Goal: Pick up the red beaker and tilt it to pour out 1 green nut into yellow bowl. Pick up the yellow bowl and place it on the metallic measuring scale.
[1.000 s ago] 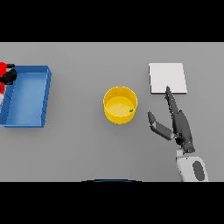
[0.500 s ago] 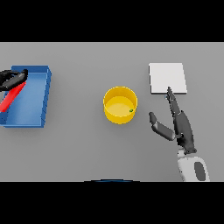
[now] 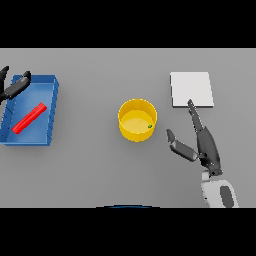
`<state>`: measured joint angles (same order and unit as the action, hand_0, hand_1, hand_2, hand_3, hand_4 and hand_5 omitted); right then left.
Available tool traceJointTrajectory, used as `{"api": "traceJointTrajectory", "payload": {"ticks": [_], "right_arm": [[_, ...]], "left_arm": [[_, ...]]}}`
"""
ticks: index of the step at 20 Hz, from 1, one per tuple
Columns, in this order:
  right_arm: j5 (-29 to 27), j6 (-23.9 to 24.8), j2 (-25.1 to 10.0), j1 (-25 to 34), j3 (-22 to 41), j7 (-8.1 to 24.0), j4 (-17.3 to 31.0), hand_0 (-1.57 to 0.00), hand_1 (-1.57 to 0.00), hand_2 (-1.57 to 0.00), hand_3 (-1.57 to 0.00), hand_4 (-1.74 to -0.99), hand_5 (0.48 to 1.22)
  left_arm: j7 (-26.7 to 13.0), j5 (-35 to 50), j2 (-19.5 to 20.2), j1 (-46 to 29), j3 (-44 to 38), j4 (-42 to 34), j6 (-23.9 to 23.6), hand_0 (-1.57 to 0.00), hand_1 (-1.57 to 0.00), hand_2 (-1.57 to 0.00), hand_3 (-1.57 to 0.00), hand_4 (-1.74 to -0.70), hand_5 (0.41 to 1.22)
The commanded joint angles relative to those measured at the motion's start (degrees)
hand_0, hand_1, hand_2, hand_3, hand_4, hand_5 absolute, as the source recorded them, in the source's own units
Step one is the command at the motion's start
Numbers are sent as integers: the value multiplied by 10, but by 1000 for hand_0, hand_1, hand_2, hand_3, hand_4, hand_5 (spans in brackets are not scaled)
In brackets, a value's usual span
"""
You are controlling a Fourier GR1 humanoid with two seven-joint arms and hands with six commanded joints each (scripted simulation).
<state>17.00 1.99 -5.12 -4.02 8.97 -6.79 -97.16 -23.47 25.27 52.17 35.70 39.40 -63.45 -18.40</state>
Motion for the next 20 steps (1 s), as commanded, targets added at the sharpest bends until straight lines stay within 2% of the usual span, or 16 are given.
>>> {"api": "traceJointTrajectory", "payload": {"ticks": [1, 2, 4, 6, 9, 12, 17, 20], "right_arm": [[3, -10, -6, 4, 5, 4, 0, 1, 1, 1, 1, -1146, 691], [9, -20, -15, 11, 12, -3, -1, 1, 1, 1, 1, -1132, 703], [30, -53, -47, 32, 29, -10, 6, 1, 1, 1, 1, -1153, 728], [80, -80, -89, 80, 52, 19, 20, 1, 1, 1, 1, -1190, 716], [166, -124, -136, 146, 112, 27, 31, 1, 1, 1, 1, -1220, 701], [238, -155, -176, 209, 167, -8, 67, 1, 1, 1, 1, -1232, 702], [292, -210, -200, 295, 226, -43, 125, 1, 1, 1, 1, -1211, 704], [316, -237, -188, 340, 260, -44, 170, 1, 1, 1, 1, -1219, 705]], "left_arm": [[5, 3, 0, -5, -3, -6, -6, -43, -38, -36, -30, -711, 674], [8, 4, -1, 0, -5, 0, -2, -34, -30, -29, -24, -710, 679], [9, 2, 4, -5, -5, -6, -7, -22, -19, -18, -15, -710, 689], [11, 7, -4, -1, -7, -9, -9, -13, -12, -11, -9, -719, 676], [26, 11, -11, -8, -8, -2, -6, -6, -6, -5, -4, -719, 664], [24, 16, -4, -5, -11, -7, 1, -3, -2, -2, -2, -715, 669], [26, 16, -2, -13, -8, -15, -2, 0, 0, 0, 0, -716, 682], [22, 21, -9, -8, -11, -10, -3, 0, 0, 0, 1, -722, 688]]}}
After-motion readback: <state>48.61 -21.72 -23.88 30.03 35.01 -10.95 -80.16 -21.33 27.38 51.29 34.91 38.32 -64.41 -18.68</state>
